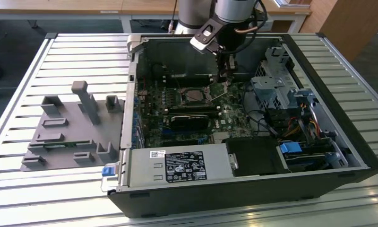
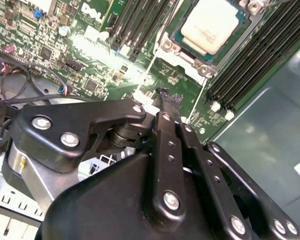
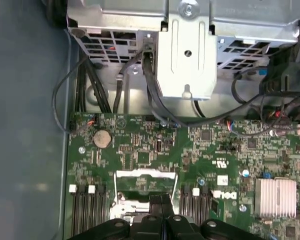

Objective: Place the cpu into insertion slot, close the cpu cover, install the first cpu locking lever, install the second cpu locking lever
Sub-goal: 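Close the cpu cover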

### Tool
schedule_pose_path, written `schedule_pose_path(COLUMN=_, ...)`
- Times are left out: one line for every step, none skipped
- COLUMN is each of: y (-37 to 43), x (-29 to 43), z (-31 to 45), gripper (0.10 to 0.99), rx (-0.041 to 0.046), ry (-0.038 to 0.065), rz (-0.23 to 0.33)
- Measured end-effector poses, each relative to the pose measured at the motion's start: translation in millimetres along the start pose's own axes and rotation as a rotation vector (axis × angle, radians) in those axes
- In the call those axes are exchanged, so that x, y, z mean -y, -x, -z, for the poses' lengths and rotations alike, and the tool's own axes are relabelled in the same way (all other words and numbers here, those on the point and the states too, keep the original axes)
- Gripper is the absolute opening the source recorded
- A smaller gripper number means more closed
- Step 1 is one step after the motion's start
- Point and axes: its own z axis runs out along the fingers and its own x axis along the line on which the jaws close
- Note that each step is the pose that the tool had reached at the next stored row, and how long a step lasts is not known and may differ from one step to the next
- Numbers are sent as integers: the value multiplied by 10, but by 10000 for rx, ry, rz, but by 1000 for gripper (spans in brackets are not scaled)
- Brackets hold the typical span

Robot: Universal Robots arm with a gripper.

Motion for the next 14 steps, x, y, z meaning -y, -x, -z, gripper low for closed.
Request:
schedule_pose_path(y=-4, x=-18, z=-8, gripper=106, rx=0, ry=-21, rz=0)
schedule_pose_path(y=-11, x=-37, z=-16, gripper=106, rx=0, ry=-42, rz=1)
schedule_pose_path(y=-19, x=-55, z=-24, gripper=106, rx=0, ry=-62, rz=2)
schedule_pose_path(y=-29, x=-73, z=-32, gripper=106, rx=-2, ry=-81, rz=4)
schedule_pose_path(y=-38, x=-91, z=-41, gripper=106, rx=-3, ry=-101, rz=5)
schedule_pose_path(y=-49, x=-108, z=-49, gripper=106, rx=-4, ry=-119, rz=4)
schedule_pose_path(y=-57, x=-125, z=-59, gripper=106, rx=-5, ry=-137, rz=5)
schedule_pose_path(y=-63, x=-141, z=-66, gripper=106, rx=-4, ry=-152, rz=6)
schedule_pose_path(y=-67, x=-154, z=-75, gripper=106, rx=-5, ry=-165, rz=7)
schedule_pose_path(y=-68, x=-162, z=-82, gripper=106, rx=-3, ry=-174, rz=8)
schedule_pose_path(y=-68, x=-169, z=-89, gripper=106, rx=-3, ry=-174, rz=8)
schedule_pose_path(y=-69, x=-176, z=-94, gripper=106, rx=-4, ry=-174, rz=12)
schedule_pose_path(y=-69, x=-180, z=-99, gripper=106, rx=-4, ry=-174, rz=14)
schedule_pose_path(y=-69, x=-183, z=-104, gripper=106, rx=-5, ry=-174, rz=15)
